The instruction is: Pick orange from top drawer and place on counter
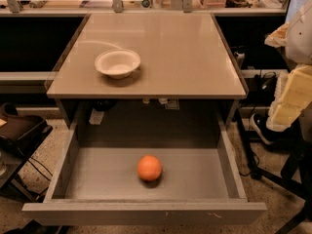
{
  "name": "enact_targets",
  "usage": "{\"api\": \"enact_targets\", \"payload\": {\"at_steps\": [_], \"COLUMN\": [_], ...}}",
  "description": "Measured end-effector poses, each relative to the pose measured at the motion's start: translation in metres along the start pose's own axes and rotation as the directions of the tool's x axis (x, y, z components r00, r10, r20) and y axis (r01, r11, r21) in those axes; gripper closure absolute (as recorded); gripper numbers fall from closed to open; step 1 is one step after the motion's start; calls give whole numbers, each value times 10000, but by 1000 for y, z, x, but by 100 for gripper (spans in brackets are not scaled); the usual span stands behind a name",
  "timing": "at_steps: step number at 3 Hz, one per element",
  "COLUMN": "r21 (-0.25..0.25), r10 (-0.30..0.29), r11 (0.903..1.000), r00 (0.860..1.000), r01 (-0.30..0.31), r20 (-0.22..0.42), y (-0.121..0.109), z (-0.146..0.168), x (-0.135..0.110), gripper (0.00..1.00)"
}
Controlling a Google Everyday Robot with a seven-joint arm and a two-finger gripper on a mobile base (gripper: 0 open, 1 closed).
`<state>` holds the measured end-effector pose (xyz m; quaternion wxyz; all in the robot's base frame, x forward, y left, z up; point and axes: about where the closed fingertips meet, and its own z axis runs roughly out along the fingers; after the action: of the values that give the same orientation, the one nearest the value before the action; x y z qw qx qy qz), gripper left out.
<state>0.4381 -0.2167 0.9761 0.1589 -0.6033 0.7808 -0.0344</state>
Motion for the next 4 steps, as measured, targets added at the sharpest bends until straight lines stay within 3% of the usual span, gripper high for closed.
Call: {"api": "enact_targets", "payload": {"at_steps": [1, 2, 3, 4], "r21": [0, -53, -1034, -1149], "r10": [0, -170, -78, 367], "r11": [10000, 9998, 9943, 9934], "r00": [10000, 9989, 9837, 9662], "r01": [0, 172, 268, -74], "r20": [1, 441, 1795, 2552], "y": [0, 7, 33, 38], "z": [0, 21, 100, 119], "x": [0, -2, -3, -14], "gripper": [0, 0, 0, 0]}}
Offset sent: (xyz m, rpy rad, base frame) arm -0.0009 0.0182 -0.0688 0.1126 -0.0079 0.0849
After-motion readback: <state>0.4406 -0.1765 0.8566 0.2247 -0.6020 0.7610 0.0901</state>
